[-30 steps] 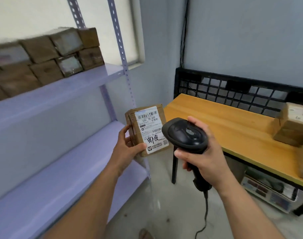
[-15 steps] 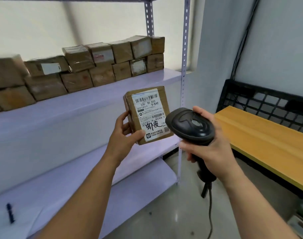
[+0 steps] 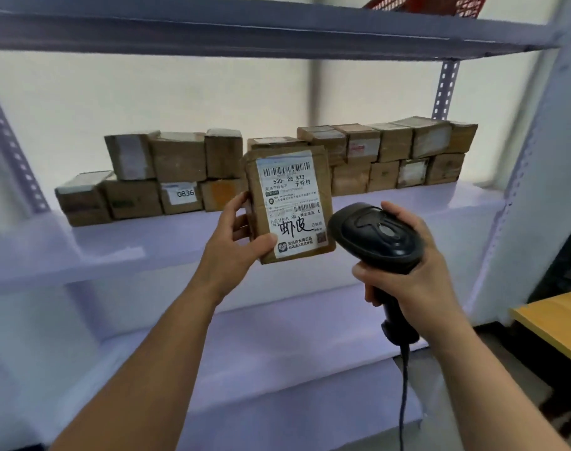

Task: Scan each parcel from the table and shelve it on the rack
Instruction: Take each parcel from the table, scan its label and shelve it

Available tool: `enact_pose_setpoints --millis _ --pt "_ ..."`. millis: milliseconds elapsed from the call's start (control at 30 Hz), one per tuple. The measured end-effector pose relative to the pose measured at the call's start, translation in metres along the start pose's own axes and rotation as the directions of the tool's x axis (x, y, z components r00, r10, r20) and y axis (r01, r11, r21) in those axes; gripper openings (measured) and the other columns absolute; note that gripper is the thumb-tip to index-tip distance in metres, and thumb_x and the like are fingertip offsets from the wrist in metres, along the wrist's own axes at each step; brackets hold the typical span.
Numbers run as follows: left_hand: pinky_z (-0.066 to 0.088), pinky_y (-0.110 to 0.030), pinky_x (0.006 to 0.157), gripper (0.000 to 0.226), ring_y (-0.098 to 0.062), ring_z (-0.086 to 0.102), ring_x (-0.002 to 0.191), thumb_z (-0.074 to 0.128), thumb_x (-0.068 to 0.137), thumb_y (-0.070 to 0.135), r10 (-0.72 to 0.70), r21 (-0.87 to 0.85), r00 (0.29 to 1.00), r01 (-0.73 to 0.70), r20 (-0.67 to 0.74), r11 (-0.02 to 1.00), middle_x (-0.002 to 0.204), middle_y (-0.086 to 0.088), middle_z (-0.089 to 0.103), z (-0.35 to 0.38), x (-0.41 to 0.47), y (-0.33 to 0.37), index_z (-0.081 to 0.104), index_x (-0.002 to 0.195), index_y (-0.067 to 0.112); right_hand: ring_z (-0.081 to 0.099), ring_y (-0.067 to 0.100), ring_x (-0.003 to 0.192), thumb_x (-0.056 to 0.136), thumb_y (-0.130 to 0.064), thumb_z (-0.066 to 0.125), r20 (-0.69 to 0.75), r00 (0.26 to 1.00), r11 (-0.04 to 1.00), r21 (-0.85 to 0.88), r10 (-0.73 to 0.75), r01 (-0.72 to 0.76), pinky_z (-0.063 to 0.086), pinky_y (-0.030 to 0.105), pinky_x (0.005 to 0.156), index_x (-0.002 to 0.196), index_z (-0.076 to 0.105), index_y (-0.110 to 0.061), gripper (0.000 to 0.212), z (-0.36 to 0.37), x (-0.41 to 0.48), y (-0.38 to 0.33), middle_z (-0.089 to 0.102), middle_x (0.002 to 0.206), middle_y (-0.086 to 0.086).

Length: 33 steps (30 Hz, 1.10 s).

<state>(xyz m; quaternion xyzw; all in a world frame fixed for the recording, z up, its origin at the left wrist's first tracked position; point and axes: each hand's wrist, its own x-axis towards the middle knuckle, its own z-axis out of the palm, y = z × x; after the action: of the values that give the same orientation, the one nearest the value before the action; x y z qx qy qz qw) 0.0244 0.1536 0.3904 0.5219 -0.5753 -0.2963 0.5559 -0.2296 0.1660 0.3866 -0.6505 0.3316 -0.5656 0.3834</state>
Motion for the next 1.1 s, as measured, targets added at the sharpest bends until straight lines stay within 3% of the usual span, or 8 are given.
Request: enact_pose_setpoints --millis 200,367,533,667,800,900,1033,1100 --pt "0.049 -0.046 0.100 0.081 -0.012 0.059 0.117 0.073 0.059 0.052 -0.001 0.043 0.984 0.008 -0.177 0.999 0.127 0.010 0.062 -0.108 0.007 -0.017 0.038 0.131 0.056 0.063 0.025 0.053 0.070 0.013 0.077 0.103 0.995 1.000 0.024 -0.017 0.014 0.056 0.032 0.050 0.125 0.051 -0.045 0.085 0.091 0.033 0.004 0.061 0.117 -0.003" --pt "0.052 -0.047 0.096 0.089 -0.012 0.063 0.112 0.071 0.058 0.050 -0.011 0.068 0.956 0.032 -0.292 0.997 0.123 0.011 0.065 -0.187 0.013 -0.030 0.038 0.140 0.045 0.062 0.028 0.053 0.070 0.013 0.078 0.164 0.986 0.998 0.054 -0.038 0.030 0.057 0.036 0.051 0.125 0.051 -0.047 0.085 0.158 0.052 0.014 0.060 0.118 -0.003" --pt "0.053 -0.029 0.086 0.065 -0.013 0.065 0.101 0.070 0.083 0.021 -0.021 0.101 0.908 0.070 -0.419 0.992 0.118 0.006 0.067 -0.256 0.015 -0.045 0.040 0.135 0.044 0.063 0.026 0.053 0.070 0.013 0.078 0.224 0.973 0.995 0.092 -0.054 0.034 0.056 0.033 0.052 0.124 0.052 -0.047 0.085 0.218 0.070 0.017 0.059 0.119 0.000" --pt "0.050 -0.041 0.098 0.067 -0.011 0.066 0.101 0.062 0.069 0.038 -0.068 0.136 0.849 0.163 -0.524 0.977 0.112 0.011 0.068 -0.306 0.014 -0.057 0.041 0.131 0.051 0.062 0.026 0.053 0.070 0.014 0.077 0.271 0.961 0.993 0.115 -0.062 0.032 0.056 0.035 0.052 0.125 0.052 -0.046 0.085 0.253 0.082 0.021 0.058 0.119 0.000" --pt "0.047 -0.043 0.100 0.069 -0.016 0.065 0.103 0.059 0.068 0.047 -0.145 0.130 0.784 0.276 -0.603 0.952 0.114 0.004 0.067 -0.337 0.018 -0.073 0.039 0.134 0.051 0.062 0.027 0.054 0.070 0.013 0.078 0.307 0.950 0.992 0.122 -0.056 0.019 0.056 0.036 0.052 0.131 0.051 -0.041 0.085 0.276 0.091 0.028 0.057 0.121 -0.004" --pt "0.044 -0.036 0.095 0.060 -0.019 0.059 0.105 0.060 0.085 0.041 -0.170 0.140 0.757 0.326 -0.631 0.935 0.123 -0.003 0.062 -0.344 0.025 -0.083 0.038 0.141 0.041 0.063 0.028 0.055 0.071 0.012 0.078 0.334 0.942 0.994 0.110 -0.047 0.010 0.055 0.035 0.052 0.135 0.049 -0.039 0.086 0.284 0.093 0.033 0.055 0.124 0.001" --pt "0.038 -0.035 0.088 0.049 -0.021 0.051 0.104 0.044 0.098 0.039 -0.163 0.203 0.715 0.397 -0.680 0.895 0.134 -0.008 0.056 -0.350 0.037 -0.092 0.037 0.145 0.029 0.064 0.029 0.057 0.071 0.010 0.078 0.339 0.940 0.995 0.103 -0.035 0.000 0.056 0.035 0.053 0.136 0.047 -0.039 0.088 0.295 0.097 0.037 0.055 0.126 0.006" --pt "0.038 -0.039 0.090 0.048 -0.029 0.052 0.114 0.037 0.102 0.035 -0.119 0.287 0.682 0.451 -0.722 0.845 0.140 -0.011 0.051 -0.352 0.044 -0.093 0.032 0.149 0.027 0.064 0.029 0.057 0.071 0.011 0.078 0.333 0.942 0.994 0.110 -0.028 -0.010 0.056 0.035 0.053 0.135 0.047 -0.041 0.088 0.298 0.097 0.040 0.056 0.125 0.006"
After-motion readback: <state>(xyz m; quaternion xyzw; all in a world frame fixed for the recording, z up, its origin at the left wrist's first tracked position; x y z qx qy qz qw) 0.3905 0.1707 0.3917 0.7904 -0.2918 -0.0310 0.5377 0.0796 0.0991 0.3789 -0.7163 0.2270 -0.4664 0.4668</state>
